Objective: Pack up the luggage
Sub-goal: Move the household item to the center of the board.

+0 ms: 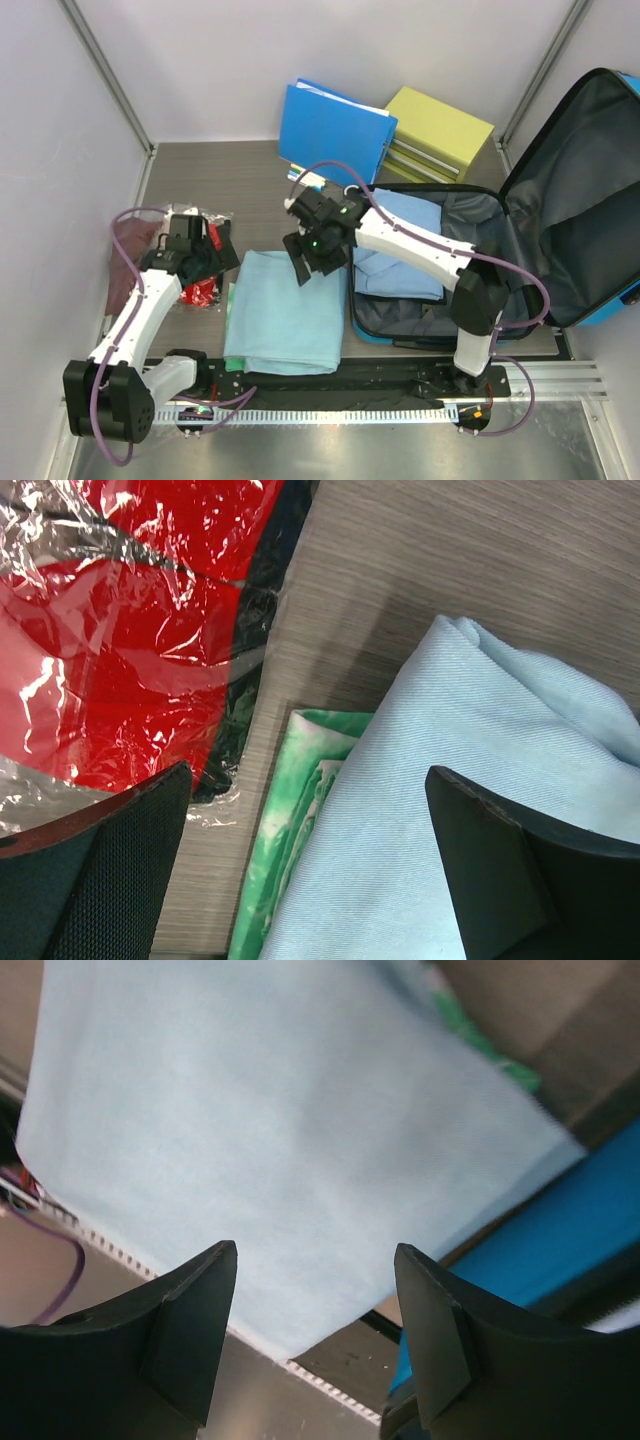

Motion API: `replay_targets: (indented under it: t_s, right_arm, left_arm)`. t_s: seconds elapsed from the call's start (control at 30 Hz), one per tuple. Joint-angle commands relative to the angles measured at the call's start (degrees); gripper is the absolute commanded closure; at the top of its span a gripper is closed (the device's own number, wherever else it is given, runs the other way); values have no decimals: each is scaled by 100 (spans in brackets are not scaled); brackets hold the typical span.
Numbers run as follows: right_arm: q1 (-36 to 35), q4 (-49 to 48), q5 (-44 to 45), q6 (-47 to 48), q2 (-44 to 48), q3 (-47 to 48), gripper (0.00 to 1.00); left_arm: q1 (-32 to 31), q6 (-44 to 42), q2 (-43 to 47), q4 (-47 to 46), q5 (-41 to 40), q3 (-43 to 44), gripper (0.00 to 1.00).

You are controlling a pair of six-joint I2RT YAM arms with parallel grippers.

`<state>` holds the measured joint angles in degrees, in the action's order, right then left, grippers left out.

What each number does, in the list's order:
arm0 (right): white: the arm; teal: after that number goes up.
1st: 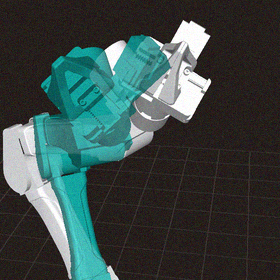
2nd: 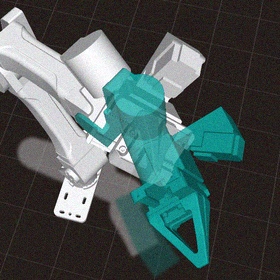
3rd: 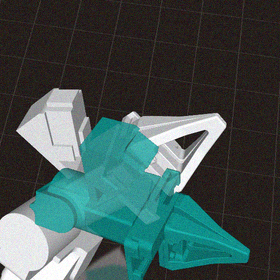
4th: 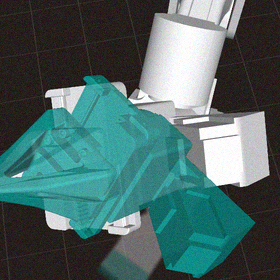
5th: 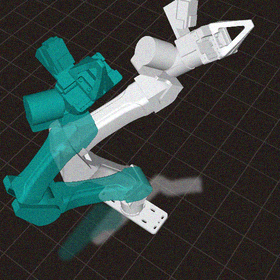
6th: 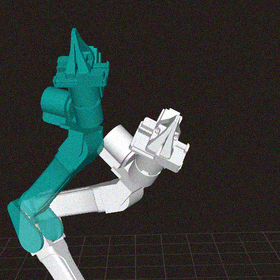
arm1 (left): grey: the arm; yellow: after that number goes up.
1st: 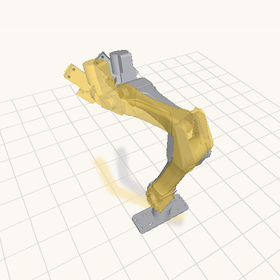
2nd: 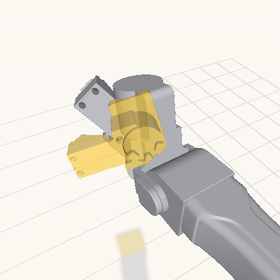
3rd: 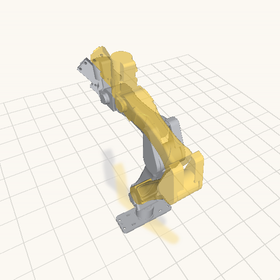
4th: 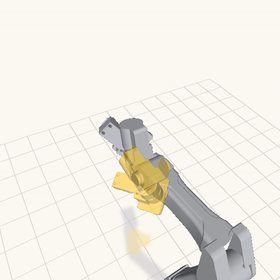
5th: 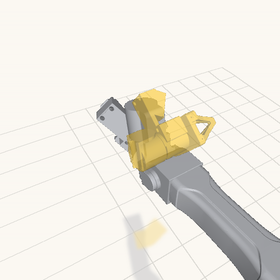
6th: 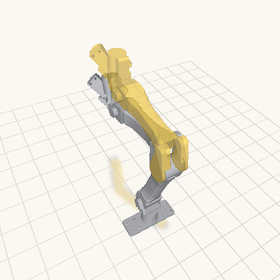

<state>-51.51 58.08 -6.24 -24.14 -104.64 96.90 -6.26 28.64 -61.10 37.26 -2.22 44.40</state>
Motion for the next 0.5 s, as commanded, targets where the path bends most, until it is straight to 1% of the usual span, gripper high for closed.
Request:
replay_targets:
  t_s: [0.0,0.03,0.13,0.3,0.33,0.4,0.47]
  right_arm:
    - [-553,-403,-439,138,14,-461,31]
    - [-771,-447,-466,138,14,-540,31]
    - [-1132,-736,-667,42,84,-874,31]
    - [-1573,-1650,-756,-283,6,-1752,30]
    - [-1599,-1782,-686,-380,-152,-1876,31]
    - [-1617,-2029,-450,-679,-319,-2113,31]
    - [-1608,-2143,77,-793,-591,-2167,31]
  left_arm:
    - [-15,221,46,-17,90,-2,0]
    - [-24,212,46,-17,116,-2,0]
    - [-15,150,72,80,151,-54,0]
    - [-33,150,186,45,204,-169,0]
    - [-24,159,143,36,352,-143,0]
    - [-24,168,116,36,380,-142,0]
    - [-24,185,98,10,424,-160,0]
